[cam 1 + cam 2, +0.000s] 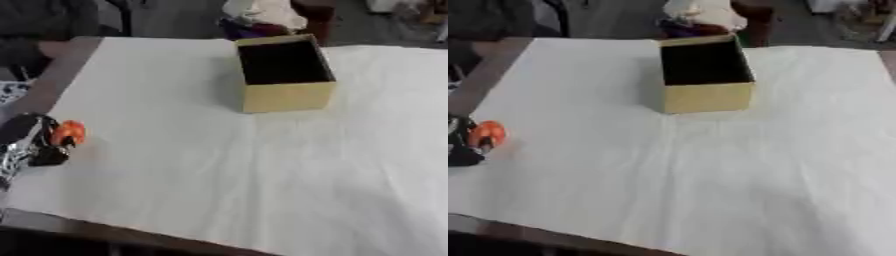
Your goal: Pick up objects on the table and place them in the box.
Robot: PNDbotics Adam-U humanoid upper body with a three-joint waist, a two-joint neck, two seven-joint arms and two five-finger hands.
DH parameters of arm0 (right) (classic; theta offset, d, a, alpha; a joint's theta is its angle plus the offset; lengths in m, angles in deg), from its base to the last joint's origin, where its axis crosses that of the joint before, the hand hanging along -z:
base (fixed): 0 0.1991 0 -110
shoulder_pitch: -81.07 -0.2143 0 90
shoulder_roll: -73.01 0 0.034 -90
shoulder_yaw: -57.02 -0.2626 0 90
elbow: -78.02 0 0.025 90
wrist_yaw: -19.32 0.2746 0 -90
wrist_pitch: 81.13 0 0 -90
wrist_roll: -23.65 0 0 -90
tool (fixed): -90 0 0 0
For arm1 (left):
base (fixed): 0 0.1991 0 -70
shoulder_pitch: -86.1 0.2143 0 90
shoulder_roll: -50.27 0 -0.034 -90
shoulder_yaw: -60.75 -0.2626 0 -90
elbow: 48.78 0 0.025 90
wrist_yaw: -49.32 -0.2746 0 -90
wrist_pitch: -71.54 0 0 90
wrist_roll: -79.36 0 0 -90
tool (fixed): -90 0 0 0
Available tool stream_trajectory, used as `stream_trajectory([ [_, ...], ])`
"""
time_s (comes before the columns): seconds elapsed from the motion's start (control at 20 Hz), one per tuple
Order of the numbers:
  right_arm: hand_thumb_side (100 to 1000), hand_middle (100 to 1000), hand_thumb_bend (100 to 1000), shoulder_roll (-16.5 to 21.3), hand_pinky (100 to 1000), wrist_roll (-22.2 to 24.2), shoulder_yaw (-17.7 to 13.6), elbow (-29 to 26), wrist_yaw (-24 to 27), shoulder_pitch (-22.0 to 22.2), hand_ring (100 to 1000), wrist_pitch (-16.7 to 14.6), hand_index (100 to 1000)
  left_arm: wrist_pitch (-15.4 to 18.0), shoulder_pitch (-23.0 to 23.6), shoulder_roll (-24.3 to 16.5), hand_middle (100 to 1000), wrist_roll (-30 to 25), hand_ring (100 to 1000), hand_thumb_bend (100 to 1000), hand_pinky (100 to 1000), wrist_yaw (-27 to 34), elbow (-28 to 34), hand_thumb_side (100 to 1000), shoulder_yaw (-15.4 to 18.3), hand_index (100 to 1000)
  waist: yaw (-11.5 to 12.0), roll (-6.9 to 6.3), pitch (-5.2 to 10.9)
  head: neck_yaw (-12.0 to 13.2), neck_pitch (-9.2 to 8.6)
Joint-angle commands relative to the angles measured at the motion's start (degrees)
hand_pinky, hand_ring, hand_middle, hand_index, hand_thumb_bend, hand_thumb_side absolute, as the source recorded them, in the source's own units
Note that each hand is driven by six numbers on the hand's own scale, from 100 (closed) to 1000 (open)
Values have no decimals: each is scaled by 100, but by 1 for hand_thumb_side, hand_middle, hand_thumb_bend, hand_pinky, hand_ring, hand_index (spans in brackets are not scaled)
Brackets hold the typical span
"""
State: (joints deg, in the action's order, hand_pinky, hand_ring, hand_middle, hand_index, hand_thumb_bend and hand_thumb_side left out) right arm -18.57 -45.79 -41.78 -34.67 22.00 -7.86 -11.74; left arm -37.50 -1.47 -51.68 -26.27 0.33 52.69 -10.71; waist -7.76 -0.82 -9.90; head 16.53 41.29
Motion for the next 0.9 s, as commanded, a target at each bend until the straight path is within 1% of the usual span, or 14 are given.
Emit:
stream_trajectory([
  [0.05, 470, 743, 100, 116, 721, -3, -17, -61, -1, -16, 1000, -14, 964, 100, -181, -329, 420, 584, 507, 100, 701, 273, 481, 345, -55, 574, 16, -10, 62, -14, -31],
  [0.15, 470, 743, 100, 122, 722, 6, -10, -59, 0, -20, 1000, -14, 964, 171, -359, -498, 425, 920, 510, 100, 700, 500, 664, 330, -154, 578, 20, -14, 66, -20, -29],
  [0.25, 470, 743, 100, 125, 722, 15, -1, -57, 6, -23, 1000, -15, 964, 254, -581, -736, 434, 1138, 514, 100, 699, 676, 795, 317, -339, 586, 6, -15, 71, -18, -20],
  [0.45, 470, 743, 100, 130, 722, 44, 25, -53, 19, -19, 1000, -22, 964, 492, -1215, -1212, 448, 1090, 521, 100, 700, 934, 824, 308, -858, 599, -64, -12, 84, 23, -2],
  [0.65, 470, 743, 100, 131, 721, 80, 58, -46, 38, -28, 1000, -25, 964, 740, -2065, -1452, 453, 855, 526, 100, 704, 1295, 467, 315, -1429, 605, -170, -19, 87, 50, 10],
  [0.9, 470, 743, 100, 133, 721, 141, 106, -36, 72, -67, 1000, -21, 964, 997, -3146, -1445, 474, 646, 539, 100, 709, 1603, -306, 304, -2119, 629, -322, -46, 81, 94, 13],
])
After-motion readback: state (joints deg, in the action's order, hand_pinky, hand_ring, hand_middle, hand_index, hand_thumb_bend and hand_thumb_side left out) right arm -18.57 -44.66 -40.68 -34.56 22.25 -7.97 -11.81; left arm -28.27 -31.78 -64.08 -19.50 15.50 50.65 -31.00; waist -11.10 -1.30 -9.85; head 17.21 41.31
